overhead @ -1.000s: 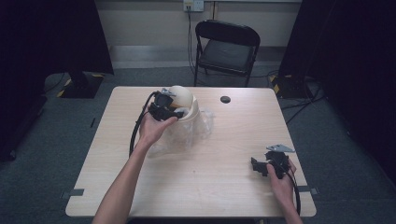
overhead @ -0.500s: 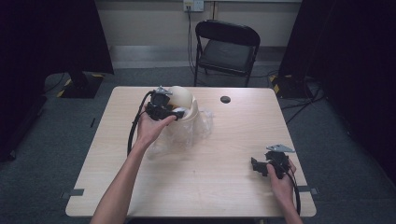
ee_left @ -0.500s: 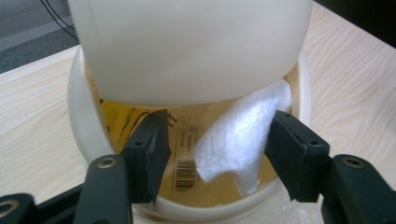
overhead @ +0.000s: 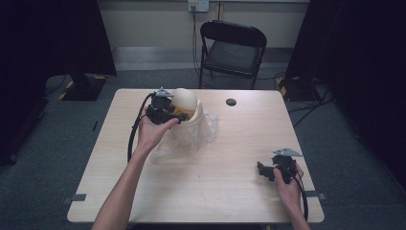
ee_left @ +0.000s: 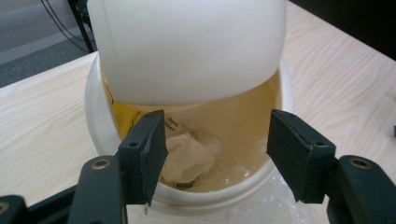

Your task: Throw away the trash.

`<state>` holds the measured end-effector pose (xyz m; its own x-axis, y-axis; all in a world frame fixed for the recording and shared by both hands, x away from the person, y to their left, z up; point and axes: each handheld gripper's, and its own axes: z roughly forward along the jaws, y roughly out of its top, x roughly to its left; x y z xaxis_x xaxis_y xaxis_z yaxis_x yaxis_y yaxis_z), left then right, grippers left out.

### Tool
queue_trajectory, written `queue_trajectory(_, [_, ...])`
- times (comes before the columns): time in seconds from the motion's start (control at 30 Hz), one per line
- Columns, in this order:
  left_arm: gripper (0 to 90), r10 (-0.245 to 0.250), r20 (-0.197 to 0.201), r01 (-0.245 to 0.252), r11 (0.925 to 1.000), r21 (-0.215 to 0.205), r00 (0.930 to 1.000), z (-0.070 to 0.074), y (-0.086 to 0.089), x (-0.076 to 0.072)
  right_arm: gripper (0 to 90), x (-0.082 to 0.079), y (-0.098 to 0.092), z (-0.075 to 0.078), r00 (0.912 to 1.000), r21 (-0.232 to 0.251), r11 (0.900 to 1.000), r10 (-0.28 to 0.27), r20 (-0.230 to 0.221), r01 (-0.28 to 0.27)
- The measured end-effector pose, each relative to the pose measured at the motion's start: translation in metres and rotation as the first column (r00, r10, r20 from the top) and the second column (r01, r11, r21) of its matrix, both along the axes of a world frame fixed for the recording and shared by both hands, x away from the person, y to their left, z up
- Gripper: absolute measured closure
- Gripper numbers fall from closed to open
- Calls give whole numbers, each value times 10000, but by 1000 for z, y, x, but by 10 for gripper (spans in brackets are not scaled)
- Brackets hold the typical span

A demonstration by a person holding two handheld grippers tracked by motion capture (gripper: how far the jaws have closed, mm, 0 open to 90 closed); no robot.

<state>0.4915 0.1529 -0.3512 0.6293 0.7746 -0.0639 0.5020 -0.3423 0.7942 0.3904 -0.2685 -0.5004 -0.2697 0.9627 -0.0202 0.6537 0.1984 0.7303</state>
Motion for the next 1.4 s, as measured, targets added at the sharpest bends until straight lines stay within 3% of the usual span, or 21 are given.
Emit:
queue_trajectory(0.23, [325, 270, 487, -263, 9995, -146, 9984, 1, 19, -13, 102, 0, 0, 0, 10000, -2, 10000, 0, 0, 0])
queue_trajectory(0.37, [315, 374, 387, -369, 9992, -127, 9985, -5, 31, -21, 102, 0, 0, 0, 10000, 0, 10000, -3, -1, 3])
queue_trajectory(0.53, [286, 649, 287, -634, 9967, -508, 9975, -10, 46, -30, 102, 0, 0, 0, 10000, -4, 10000, 0, 1, 0])
queue_trajectory(0.67, [233, 458, 83, -448, 9950, -894, 9989, -17, 54, -39, 102, 0, 0, 0, 10000, 2, 10000, -7, -5, 7])
queue_trajectory(0.8, [208, 522, 283, -516, 9985, -186, 9982, -26, 59, -50, 102, 0, 0, 0, 10000, 1, 10000, -1, -2, 1])
queue_trajectory(1.1, [179, 889, 55, -882, 9930, -781, 9960, -42, 85, -73, 102, 0, 0, 0, 10000, -1, 10000, -2, -1, 2])
queue_trajectory(1.27, [173, 1184, -69, -1186, 9921, -407, 9929, -52, 101, -83, 102, 0, 0, 0, 10000, 2, 10000, -7, -4, 7])
queue_trajectory(1.4, [169, 1693, -166, -1700, 9841, -520, 9854, -62, 119, -90, 102, 0, 0, 0, 10000, 1, 10000, -3, -2, 3])
